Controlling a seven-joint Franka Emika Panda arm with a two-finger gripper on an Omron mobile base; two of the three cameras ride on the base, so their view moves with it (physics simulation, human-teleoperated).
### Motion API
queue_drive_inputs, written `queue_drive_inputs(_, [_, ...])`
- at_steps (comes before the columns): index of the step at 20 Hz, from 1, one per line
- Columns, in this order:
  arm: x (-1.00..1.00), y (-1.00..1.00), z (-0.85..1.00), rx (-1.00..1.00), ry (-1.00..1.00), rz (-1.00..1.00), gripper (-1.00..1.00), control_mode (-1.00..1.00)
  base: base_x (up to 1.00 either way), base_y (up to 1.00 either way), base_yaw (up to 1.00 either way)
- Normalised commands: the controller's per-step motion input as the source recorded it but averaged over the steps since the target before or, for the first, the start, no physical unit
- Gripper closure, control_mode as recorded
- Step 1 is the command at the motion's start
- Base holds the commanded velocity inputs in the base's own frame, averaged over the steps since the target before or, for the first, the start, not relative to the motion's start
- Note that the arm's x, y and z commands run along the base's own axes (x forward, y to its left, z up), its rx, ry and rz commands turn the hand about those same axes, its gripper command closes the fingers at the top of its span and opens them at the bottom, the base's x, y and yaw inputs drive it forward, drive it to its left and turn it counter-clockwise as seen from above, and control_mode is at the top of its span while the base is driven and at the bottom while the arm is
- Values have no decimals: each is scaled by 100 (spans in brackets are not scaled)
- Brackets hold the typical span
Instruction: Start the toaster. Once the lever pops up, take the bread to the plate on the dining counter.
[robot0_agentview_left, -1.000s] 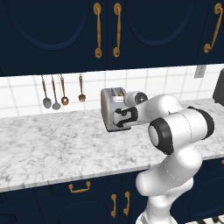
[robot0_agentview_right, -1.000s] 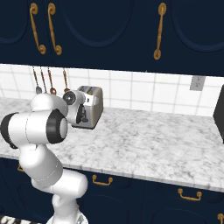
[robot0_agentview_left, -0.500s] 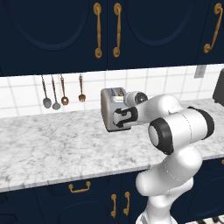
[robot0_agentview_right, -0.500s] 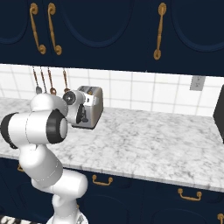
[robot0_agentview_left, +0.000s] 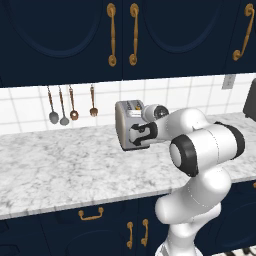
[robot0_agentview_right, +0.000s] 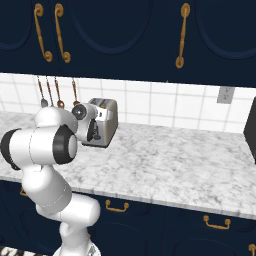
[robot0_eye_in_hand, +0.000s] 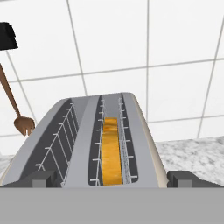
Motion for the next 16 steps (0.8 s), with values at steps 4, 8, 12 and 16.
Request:
queue_drive_inputs(4, [0, 0, 0, 0, 0, 0, -100, -100, 0, 0, 0])
queue_drive_inputs(8, [0, 0, 0, 0, 0, 0, -100, -100, 0, 0, 0])
queue_drive_inputs(12, [0, 0, 0, 0, 0, 0, -100, -100, 0, 0, 0])
queue_drive_inputs(16, [0, 0, 0, 0, 0, 0, -100, -100, 0, 0, 0])
